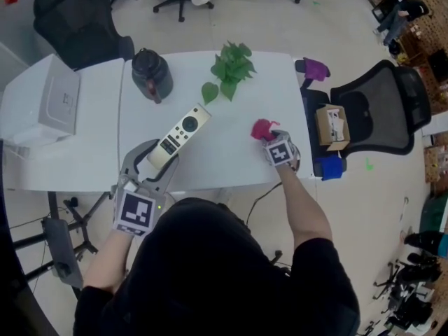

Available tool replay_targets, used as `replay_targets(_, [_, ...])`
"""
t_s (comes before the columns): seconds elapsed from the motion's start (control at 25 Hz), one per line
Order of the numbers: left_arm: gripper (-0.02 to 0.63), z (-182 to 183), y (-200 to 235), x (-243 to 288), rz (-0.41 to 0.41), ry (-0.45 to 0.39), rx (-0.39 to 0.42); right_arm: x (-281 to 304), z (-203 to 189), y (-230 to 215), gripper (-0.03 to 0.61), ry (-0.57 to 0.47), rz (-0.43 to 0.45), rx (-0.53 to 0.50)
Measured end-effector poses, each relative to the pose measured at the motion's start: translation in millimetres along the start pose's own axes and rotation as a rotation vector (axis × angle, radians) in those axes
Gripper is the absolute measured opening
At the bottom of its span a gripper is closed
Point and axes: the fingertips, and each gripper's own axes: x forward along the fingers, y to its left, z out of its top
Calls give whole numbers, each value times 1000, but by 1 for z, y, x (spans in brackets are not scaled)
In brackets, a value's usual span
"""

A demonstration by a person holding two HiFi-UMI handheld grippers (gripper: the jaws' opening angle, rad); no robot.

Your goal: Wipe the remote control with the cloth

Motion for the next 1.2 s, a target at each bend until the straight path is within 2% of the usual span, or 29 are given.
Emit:
replay_targets(0.04, [210, 1, -1, 1, -1, 4, 4, 1, -3, -1, 173, 9, 4, 7])
replay_targets(0.16, [210, 2, -4, 4, -3, 3, 9, 0, -8, -3, 115, 21, -2, 32])
replay_targets(0.28, [210, -3, -4, 7, -1, 0, 17, -11, -1, -2, 98, -18, -4, 72])
replay_targets(0.36, [210, -2, -2, 8, 2, -2, 22, -34, 17, 0, 95, -109, -2, 99])
replay_targets(0.44, [210, 0, 1, 10, 10, -11, 31, -70, 49, 5, 94, -243, -1, 102])
replay_targets(0.64, [210, -3, 10, 15, 26, -9, 53, -175, 128, 47, 94, -513, 38, 38])
replay_targets(0.8, [210, -6, 19, 20, 42, -1, 84, -248, 179, 104, 94, -667, 109, -89])
replay_targets(0.96, [210, -4, 25, 24, 56, 7, 134, -297, 221, 175, 94, -782, 196, -307])
replay_targets(1.2, [210, 3, 25, 23, 77, 10, 219, -305, 241, 266, 94, -719, 287, -585])
